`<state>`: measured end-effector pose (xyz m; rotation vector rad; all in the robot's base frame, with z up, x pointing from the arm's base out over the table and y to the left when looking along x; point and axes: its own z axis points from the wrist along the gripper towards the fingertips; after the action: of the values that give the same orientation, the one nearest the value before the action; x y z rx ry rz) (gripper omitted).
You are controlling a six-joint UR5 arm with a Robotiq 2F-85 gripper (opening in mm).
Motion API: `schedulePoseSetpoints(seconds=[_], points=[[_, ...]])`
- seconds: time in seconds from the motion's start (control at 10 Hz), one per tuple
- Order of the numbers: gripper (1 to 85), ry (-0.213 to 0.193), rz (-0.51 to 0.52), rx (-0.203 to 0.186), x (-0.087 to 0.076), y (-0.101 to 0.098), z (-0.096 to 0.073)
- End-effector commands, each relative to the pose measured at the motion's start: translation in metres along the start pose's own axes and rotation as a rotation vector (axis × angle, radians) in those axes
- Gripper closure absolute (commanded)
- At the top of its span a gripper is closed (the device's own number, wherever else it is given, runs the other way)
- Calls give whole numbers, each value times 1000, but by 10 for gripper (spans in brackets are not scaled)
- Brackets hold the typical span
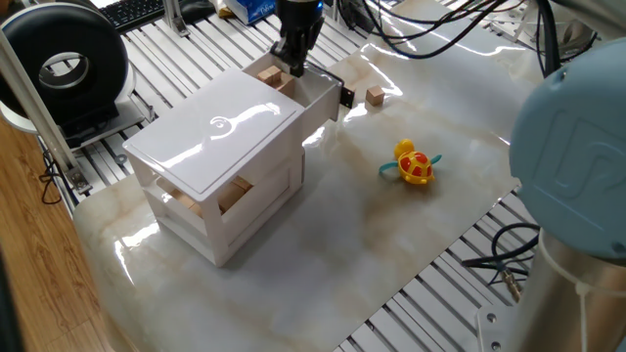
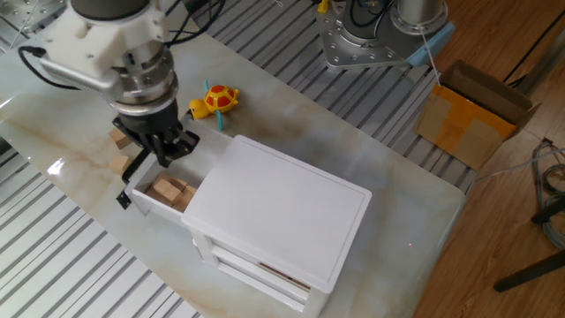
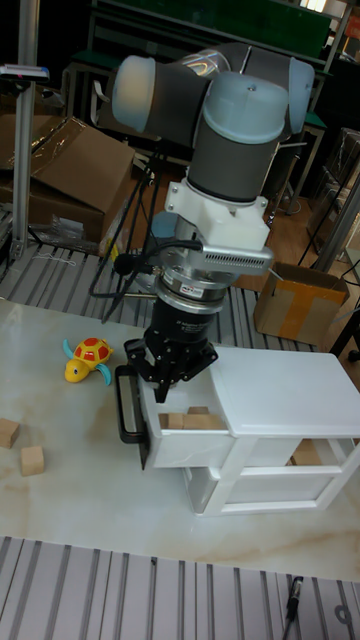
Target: Take something out of a drawer
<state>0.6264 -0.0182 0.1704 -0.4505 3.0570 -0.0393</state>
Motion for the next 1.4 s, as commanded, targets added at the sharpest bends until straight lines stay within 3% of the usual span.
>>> schedulePoseSetpoints(seconds=[0.0,0.2,0.4,0.6,0.7,0.8,0.9,1.1,1.2,1.3], points=[[843,14,-51,20,9,-17,-5],[843,20,-67,32,13,-20,-8],[843,20,-40,13,13,-6,-8],[833,12,-21,-16,15,17,-20],[780,-4,-30,-15,16,22,-29],[680,-30,-56,9,16,22,-39],[613,-82,-115,53,12,16,-51],[350,-140,-189,-39,11,38,-68],[337,-130,-195,-62,16,41,-69],[340,-130,-189,-83,9,46,-65]])
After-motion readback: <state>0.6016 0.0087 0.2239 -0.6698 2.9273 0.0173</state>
